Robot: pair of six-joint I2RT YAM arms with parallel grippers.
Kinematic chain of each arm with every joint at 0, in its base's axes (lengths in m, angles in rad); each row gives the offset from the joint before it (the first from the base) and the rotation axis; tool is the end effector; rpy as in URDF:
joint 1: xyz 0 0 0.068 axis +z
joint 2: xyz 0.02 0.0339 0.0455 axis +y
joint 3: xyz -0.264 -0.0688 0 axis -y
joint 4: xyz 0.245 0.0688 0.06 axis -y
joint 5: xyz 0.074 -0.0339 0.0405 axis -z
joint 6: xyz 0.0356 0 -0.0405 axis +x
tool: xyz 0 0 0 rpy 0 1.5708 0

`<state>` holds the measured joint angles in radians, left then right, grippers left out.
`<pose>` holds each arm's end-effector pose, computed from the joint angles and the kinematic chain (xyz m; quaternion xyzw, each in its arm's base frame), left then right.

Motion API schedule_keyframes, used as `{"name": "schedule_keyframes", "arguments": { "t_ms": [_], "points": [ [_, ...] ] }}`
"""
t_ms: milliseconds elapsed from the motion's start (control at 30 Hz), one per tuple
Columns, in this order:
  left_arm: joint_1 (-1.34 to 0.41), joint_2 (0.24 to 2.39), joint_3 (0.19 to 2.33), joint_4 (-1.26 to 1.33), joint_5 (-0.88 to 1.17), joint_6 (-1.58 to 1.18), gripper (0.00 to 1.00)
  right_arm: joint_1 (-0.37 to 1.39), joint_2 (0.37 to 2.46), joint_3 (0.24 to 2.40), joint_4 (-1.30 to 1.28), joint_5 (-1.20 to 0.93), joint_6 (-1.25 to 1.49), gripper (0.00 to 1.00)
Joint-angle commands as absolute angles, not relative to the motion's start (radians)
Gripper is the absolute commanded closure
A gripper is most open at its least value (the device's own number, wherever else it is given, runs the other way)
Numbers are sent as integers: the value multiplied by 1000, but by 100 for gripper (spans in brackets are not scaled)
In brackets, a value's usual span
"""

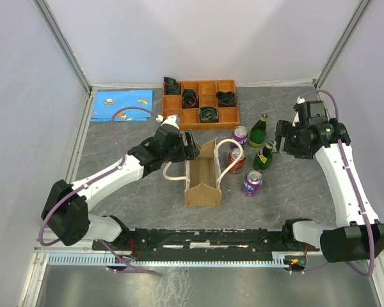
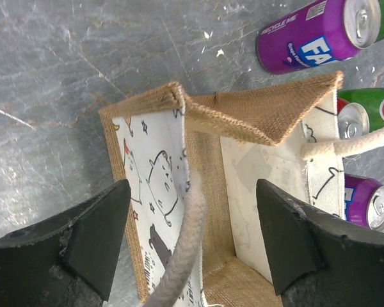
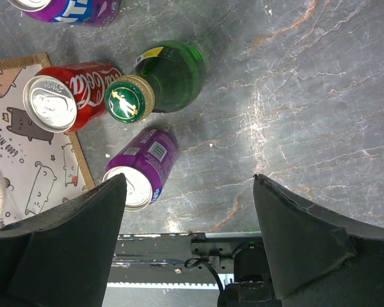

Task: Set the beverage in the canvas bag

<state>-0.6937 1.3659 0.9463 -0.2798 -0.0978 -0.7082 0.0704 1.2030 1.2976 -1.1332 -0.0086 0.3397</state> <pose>0.2315 -0.1880 0.2565 -0.0272 0.9053 -0.2380 0.3507 0.2184 0.0157 0.3483 0.1284 0.9562 0.0576 0.2566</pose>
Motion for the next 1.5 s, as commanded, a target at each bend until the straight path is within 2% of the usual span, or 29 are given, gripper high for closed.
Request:
{"name": "schedule_keyframes", "arguments": {
  "t_ms": [0, 267, 500, 833, 1067, 1467],
  "points": [
    [-698, 1320, 964, -198, -129, -588, 14, 72, 1196, 1329, -1090, -14, 339, 12],
    [-687, 1289, 1019, -202, -266, -507, 11, 73, 1383, 1535, -1261, 33, 319, 13],
    [-683, 1261, 1031, -180, -321, -423, 12, 74, 1368, 1517, -1194, 15, 362, 16],
    [-680, 1244, 1003, -181, -313, -398, 12, 149, 1165, 1297, -976, 170, 452, 15],
    [-680, 1247, 989, -178, -300, -399, 12, 313, 1013, 1104, -768, 464, 538, 14],
    [-680, 1243, 958, -150, -288, -391, 13, 454, 993, 873, -461, 615, 495, 13]
  ]
}}
